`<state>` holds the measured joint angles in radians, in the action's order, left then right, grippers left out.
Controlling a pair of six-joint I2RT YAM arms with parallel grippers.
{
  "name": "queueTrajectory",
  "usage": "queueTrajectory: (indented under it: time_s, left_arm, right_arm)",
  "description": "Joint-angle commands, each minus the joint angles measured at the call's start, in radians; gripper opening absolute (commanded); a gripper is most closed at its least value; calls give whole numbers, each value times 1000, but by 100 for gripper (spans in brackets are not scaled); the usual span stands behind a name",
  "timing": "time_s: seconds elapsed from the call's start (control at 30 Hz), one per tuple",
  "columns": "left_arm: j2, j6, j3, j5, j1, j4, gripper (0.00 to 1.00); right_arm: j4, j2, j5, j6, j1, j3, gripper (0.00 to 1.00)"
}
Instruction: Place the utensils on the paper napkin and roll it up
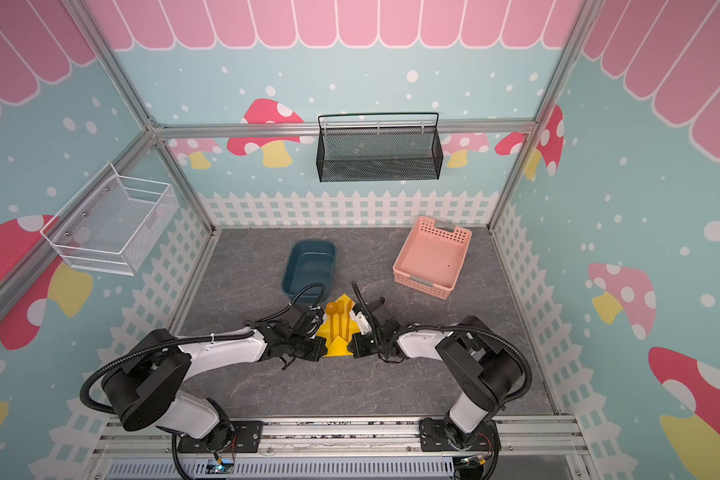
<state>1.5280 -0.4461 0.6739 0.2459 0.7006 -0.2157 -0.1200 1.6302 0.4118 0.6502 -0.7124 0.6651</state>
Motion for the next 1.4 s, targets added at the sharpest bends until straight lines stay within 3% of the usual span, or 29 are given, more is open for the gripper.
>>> queueTrajectory:
  time_s: [0.0,0.43,0.77,1.37]
  left_arm:
    - [16,-14,21,12,-7,10,6]
    - [39,-6,41,46,-7,10,6]
    - [-42,-18,104,78,0,-25,6]
    - [111,-31,168,100,34,-27,4]
  right_arm:
    - [40,-20,-17,15,5,-7,8]
    - [75,11,-49,33,5,-26,7]
    - [97,-20,-51,62,6,-40,6]
    - [80,-64,-26,88,11,-17,13]
